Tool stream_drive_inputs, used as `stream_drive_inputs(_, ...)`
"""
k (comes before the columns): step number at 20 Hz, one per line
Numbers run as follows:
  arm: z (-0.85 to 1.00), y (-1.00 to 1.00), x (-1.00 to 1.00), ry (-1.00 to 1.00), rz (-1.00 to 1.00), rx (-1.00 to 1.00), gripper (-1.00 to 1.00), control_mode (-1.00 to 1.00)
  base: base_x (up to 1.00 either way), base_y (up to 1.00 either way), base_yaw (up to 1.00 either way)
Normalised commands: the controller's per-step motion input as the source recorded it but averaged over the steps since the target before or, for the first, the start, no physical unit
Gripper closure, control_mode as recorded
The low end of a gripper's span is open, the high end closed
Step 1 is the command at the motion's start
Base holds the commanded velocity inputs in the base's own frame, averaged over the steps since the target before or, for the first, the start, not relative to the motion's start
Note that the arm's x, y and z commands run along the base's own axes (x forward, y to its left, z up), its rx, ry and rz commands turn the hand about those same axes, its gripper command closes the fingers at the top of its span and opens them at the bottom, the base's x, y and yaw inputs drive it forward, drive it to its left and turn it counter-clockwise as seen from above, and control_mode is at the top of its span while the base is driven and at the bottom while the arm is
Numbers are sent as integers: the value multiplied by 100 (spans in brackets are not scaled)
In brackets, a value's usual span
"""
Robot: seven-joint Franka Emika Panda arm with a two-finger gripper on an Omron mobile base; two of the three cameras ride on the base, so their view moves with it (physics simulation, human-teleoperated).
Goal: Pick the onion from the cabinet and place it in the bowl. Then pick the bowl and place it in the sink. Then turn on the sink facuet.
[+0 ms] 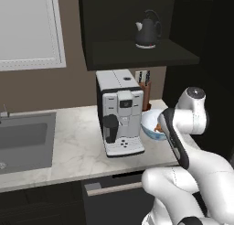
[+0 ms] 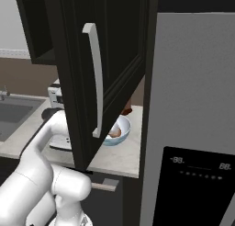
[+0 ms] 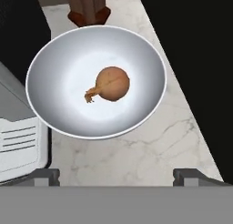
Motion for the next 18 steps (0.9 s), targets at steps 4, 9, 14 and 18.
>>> stream_drive_inputs(4, -7, -3, 0, 0, -21, 17, -100, -100, 0, 0, 0)
stream_drive_inputs(9, -18, -2, 2, 0, -21, 16, -100, -100, 0, 0, 0)
stream_drive_inputs(14, -32, 0, 5, 0, -18, 10, -100, -100, 0, 0, 0)
stream_drive_inputs(18, -33, 0, 41, 0, -15, 6, -100, -100, 0, 0, 0)
